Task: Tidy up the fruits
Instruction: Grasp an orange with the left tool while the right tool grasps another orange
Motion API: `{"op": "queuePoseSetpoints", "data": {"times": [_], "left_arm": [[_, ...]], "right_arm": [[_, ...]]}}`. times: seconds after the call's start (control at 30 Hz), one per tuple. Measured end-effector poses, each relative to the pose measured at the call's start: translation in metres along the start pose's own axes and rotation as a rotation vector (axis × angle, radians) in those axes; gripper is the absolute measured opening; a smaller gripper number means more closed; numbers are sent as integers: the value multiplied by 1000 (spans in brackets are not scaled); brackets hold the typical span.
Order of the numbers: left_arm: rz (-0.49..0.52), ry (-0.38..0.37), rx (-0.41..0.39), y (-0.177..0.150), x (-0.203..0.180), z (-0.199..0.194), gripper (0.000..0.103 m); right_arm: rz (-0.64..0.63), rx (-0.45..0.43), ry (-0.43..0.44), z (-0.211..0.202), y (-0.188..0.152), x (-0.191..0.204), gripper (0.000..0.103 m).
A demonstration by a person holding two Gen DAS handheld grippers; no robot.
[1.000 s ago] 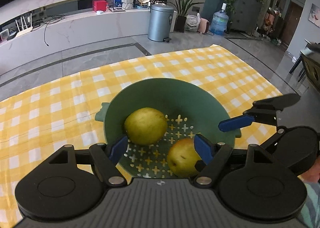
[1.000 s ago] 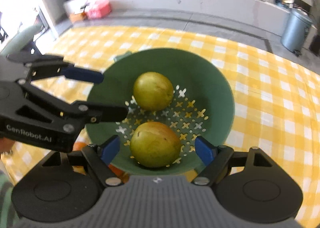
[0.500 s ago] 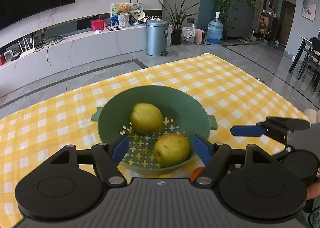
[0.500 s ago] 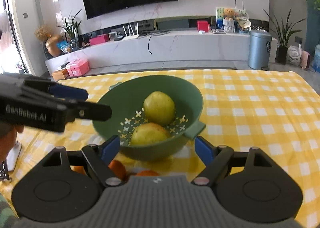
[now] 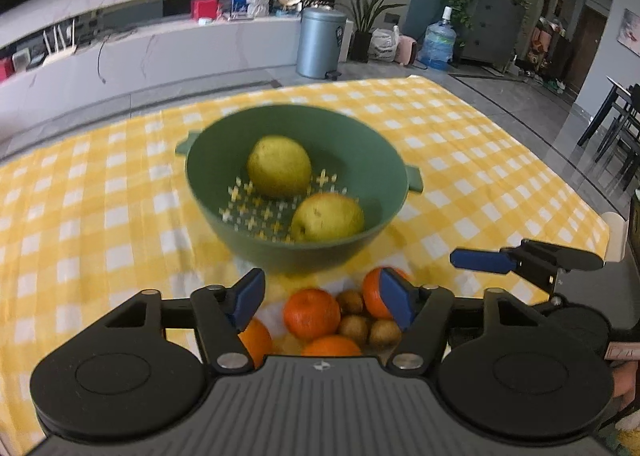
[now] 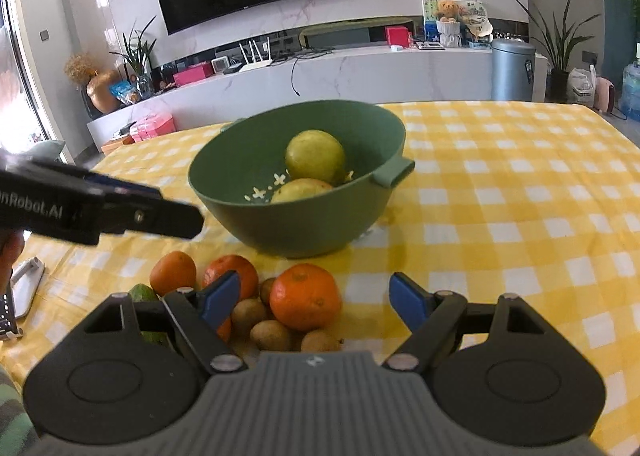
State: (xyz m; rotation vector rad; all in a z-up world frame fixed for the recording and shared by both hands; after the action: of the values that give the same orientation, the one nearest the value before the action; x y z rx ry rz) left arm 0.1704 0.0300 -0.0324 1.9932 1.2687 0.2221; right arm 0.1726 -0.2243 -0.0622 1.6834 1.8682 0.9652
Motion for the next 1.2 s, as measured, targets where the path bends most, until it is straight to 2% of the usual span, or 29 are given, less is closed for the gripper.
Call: {"op": "queuePoseSetpoints", "data": {"times": [0.07, 0.17, 0.3, 0.47, 0.53, 0.77, 1.2], "left_arm": [[-11, -17, 11, -5, 3, 1, 73], [-5, -37, 27, -11, 7, 2, 71], [2, -34, 62, -17, 11, 8, 66], [20, -28, 73, -22, 9, 19, 65], [31, -15, 78, -24, 8, 24, 64], [20, -40, 58, -24, 13, 29, 64], [31, -54, 74, -22, 13, 43, 61]], "right_arm": [[5, 7, 5, 2, -2, -1, 77], [11, 27, 11, 5, -4, -2, 70], [0, 37, 26, 5, -5, -1, 60], [-9, 53, 42, 10, -6, 1, 52], [17, 62, 53, 15, -5, -1, 52], [120, 100, 95, 30, -3, -13, 51], [178, 147, 116, 44, -6, -18, 50]]}}
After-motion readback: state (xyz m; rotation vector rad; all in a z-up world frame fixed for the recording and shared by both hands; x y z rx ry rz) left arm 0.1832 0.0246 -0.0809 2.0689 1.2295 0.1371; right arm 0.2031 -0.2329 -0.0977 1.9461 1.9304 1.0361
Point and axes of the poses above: each gripper's, at about its wrist camera, not at the fingertips, and z roughly the way its jaws point, x to its left, y to its top, the point moved 1 cm from there along z, roughly the way its jaws point, and after that the axes turned 8 degrees about -y, right-handed, at the moved point
